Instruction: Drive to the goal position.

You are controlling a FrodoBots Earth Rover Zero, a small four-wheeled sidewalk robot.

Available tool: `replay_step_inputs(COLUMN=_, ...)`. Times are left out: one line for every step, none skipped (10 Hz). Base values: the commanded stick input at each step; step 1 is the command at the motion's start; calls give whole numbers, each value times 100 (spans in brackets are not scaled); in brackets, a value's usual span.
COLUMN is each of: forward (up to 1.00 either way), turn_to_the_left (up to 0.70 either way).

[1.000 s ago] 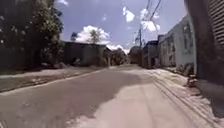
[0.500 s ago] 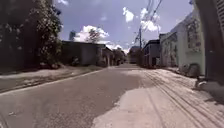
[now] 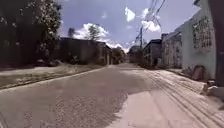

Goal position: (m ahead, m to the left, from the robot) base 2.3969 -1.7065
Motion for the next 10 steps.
replay_step_inputs(forward=70, turn_to_the_left=1)
replay_step_inputs(forward=70, turn_to_the_left=1)
replay_step_inputs(forward=70, turn_to_the_left=1)
replay_step_inputs(forward=70, turn_to_the_left=1)
replay_step_inputs(forward=70, turn_to_the_left=1)
replay_step_inputs(forward=70, turn_to_the_left=1)
replay_step_inputs(forward=70, turn_to_the_left=1)
replay_step_inputs(forward=70, turn_to_the_left=1)
replay_step_inputs(forward=70, turn_to_the_left=1)
replay_step_inputs(forward=70, turn_to_the_left=1)
